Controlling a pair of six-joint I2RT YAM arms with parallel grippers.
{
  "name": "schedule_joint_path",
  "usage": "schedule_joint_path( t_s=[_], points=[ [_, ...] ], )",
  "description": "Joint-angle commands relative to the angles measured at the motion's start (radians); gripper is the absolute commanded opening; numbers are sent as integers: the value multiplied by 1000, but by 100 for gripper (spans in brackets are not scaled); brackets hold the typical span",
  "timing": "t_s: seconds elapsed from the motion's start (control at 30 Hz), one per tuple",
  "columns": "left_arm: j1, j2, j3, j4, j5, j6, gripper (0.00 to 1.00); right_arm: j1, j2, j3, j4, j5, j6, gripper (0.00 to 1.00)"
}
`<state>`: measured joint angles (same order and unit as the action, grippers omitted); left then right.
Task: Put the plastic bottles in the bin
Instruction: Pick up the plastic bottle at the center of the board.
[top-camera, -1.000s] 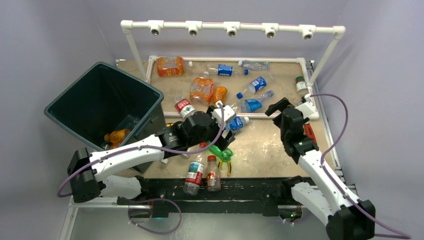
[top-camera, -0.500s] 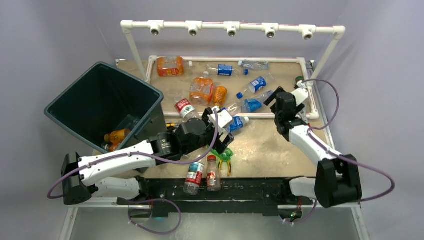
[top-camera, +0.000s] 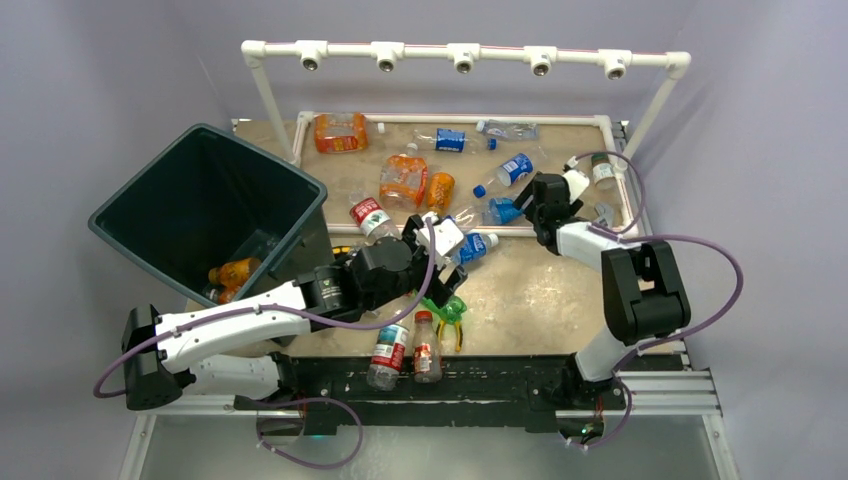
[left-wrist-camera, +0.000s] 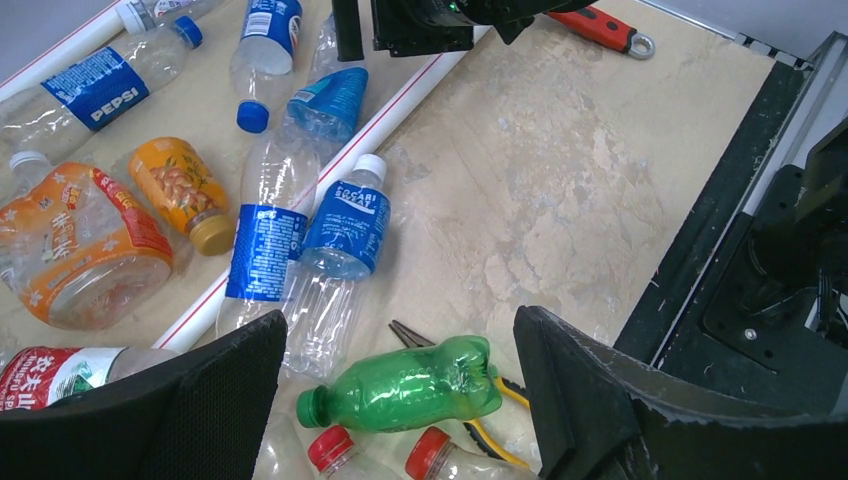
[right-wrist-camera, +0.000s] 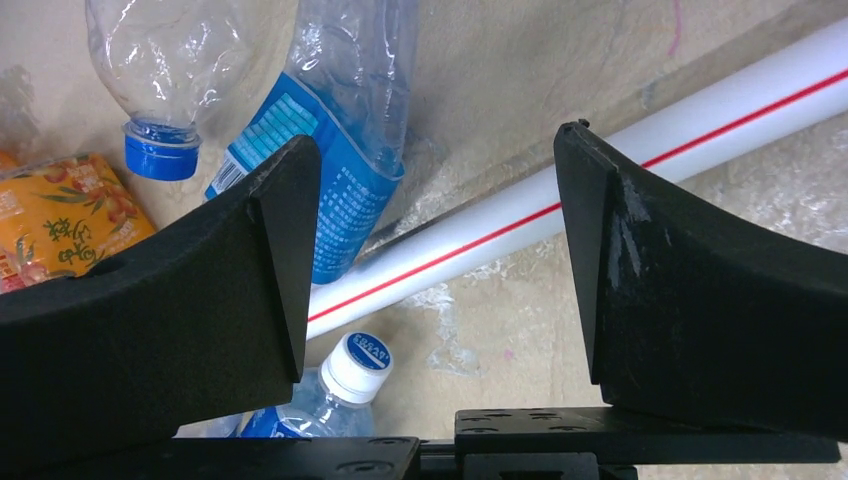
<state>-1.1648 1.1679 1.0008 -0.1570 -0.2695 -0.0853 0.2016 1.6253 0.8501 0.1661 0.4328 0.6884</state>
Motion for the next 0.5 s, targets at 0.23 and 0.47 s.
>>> schedule_joint_path(
  t_s=[0.23, 0.47],
  points=[
    [-13, 0, -1, 21, -12, 3, 83, -28, 120, 82, 104, -75, 31, 70],
    [-18, -8, -5, 23, -17, 5, 83, -31, 175, 111, 114, -111, 41, 50]
  ],
)
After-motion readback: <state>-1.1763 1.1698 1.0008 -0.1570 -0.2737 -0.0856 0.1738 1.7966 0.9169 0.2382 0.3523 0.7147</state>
